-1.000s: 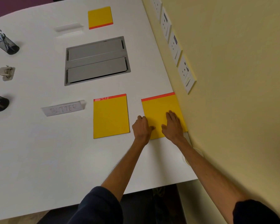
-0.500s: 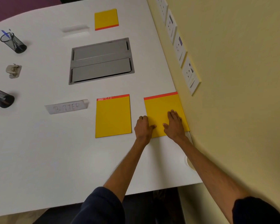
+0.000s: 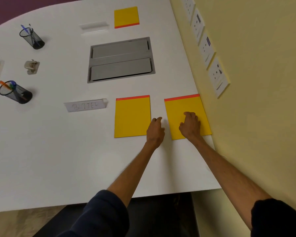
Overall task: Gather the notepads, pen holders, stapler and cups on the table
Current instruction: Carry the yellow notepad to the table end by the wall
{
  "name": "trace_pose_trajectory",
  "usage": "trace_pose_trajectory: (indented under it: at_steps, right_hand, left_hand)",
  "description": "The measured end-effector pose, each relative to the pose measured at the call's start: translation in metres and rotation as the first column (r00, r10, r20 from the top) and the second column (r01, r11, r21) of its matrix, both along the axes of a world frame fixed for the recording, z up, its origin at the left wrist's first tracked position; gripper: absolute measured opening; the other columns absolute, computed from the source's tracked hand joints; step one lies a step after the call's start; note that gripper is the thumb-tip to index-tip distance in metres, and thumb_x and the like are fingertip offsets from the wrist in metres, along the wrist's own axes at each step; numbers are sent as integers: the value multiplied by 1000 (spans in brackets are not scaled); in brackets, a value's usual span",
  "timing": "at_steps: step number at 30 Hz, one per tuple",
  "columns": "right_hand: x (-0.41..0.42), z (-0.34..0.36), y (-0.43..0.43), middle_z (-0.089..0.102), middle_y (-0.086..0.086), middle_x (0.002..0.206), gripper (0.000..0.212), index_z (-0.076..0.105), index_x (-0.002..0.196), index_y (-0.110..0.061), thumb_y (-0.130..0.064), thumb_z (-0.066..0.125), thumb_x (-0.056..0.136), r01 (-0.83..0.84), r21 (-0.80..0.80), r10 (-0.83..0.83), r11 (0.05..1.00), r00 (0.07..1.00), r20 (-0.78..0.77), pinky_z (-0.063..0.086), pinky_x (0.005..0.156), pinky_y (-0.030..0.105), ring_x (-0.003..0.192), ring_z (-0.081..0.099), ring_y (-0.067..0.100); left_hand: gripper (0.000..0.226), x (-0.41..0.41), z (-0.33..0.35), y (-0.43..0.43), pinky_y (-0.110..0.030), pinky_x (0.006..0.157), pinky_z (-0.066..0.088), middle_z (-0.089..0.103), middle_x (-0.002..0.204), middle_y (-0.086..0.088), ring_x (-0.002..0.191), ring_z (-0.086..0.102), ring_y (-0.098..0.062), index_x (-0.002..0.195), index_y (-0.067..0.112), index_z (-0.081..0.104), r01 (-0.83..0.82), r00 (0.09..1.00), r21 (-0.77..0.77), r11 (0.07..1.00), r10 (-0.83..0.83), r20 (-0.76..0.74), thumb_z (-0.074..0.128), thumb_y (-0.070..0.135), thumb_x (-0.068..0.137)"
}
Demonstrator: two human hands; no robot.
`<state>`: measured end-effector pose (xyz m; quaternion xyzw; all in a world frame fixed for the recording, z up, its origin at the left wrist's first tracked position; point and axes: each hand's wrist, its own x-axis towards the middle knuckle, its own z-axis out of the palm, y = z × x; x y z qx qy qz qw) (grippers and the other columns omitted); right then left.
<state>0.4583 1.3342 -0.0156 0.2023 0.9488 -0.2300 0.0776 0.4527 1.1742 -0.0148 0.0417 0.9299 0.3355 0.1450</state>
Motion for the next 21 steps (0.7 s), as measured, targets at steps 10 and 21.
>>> trace_pose_trajectory:
  at_steps: [10, 21]
  right_hand:
    - [-25, 18, -108, 50, 13, 134, 50, 49, 133, -8, -3, 63, 85, -141, -149, 133, 979, 989, -63, 49, 89, 41, 119, 52, 31]
    - [-34, 3, -147, 42, 20, 133, 53, 39, 132, 3, -14, 63, 87, -20, -193, 41, 981, 994, 103, 43, 85, 39, 119, 46, 36]
  left_hand:
    - [42, -32, 19, -109, -45, 88, 51, 56, 130, -11, 114, 57, -29, 135, 11, 52, -241, 969, -40, 970, 237, -73, 55, 6, 94]
    - [43, -26, 9, -171, -45, 94, 44, 44, 138, -16, 125, 47, -33, 138, 5, 45, -421, 906, -55, 905, 423, 26, 49, 28, 102]
